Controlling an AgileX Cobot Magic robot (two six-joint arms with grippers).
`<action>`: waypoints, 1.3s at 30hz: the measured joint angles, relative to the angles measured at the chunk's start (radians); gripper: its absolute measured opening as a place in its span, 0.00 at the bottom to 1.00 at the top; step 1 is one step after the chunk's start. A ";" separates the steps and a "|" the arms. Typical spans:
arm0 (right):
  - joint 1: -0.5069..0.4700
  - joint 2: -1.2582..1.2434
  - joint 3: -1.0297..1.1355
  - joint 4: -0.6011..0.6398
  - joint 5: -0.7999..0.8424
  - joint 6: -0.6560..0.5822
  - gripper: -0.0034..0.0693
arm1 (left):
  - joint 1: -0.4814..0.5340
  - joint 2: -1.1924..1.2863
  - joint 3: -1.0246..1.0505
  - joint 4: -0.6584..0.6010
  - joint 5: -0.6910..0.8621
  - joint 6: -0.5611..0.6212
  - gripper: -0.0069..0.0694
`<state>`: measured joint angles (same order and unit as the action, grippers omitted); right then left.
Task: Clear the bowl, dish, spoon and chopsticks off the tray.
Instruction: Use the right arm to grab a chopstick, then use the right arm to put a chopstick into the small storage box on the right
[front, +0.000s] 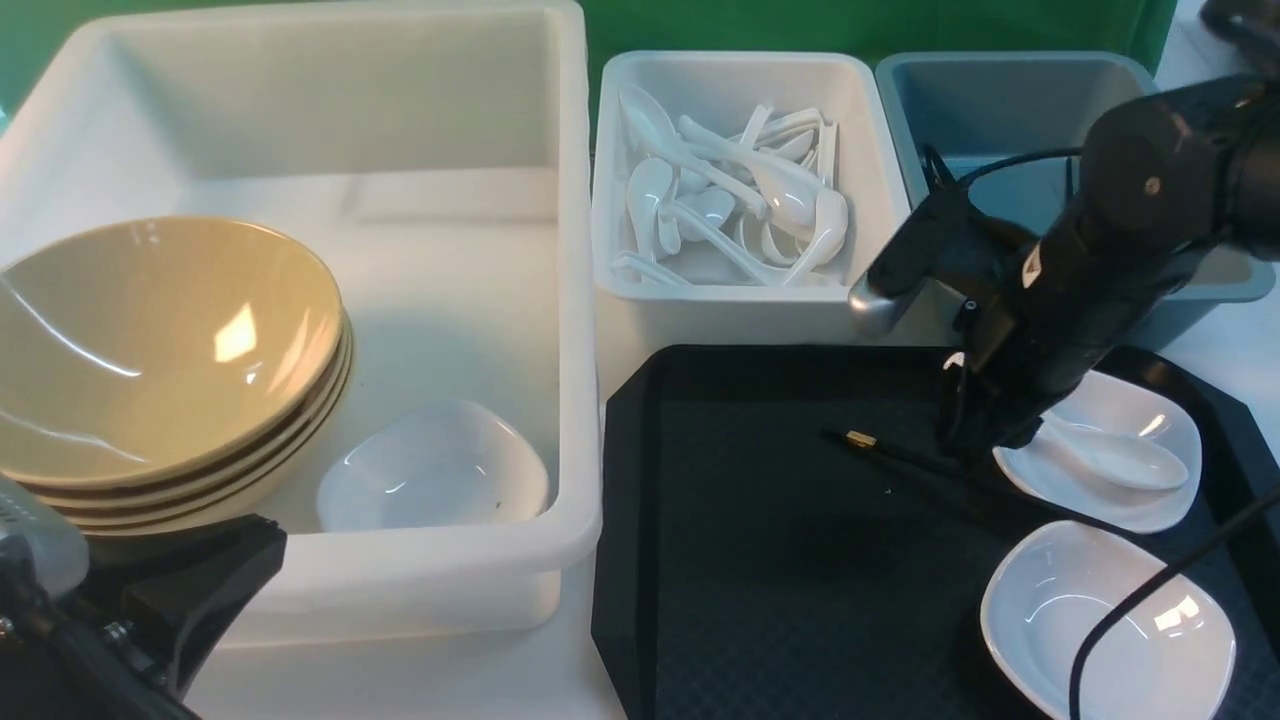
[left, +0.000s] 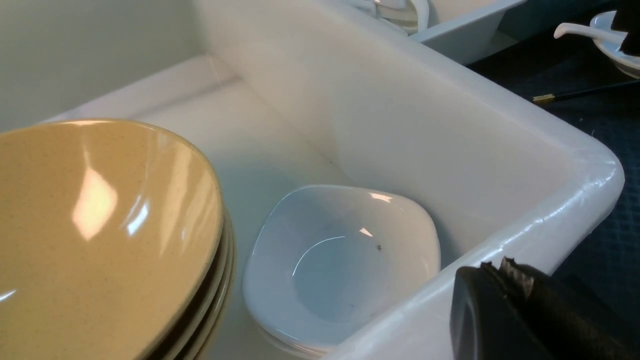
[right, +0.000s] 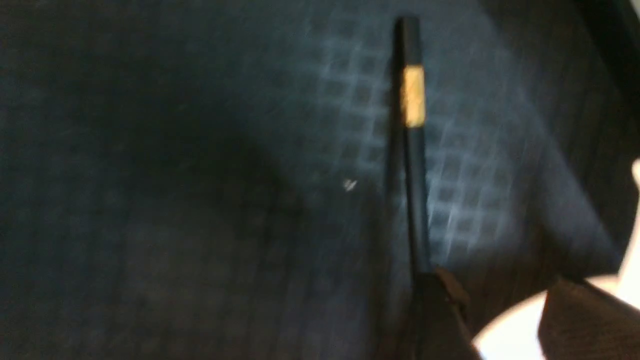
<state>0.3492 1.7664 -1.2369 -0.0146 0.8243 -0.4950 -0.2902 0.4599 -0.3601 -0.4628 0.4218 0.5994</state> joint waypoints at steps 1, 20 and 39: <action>0.000 0.016 0.000 0.000 -0.012 0.005 0.49 | 0.000 0.000 0.000 0.000 0.000 0.000 0.08; 0.011 0.125 -0.066 0.078 0.068 -0.006 0.15 | 0.000 0.000 0.000 -0.001 0.001 0.006 0.08; -0.174 0.041 -0.390 0.130 -0.545 -0.079 0.19 | 0.000 0.000 0.018 0.016 -0.036 0.012 0.08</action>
<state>0.1749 1.8073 -1.6272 0.1158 0.2796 -0.5743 -0.2902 0.4599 -0.3419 -0.4469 0.3854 0.6110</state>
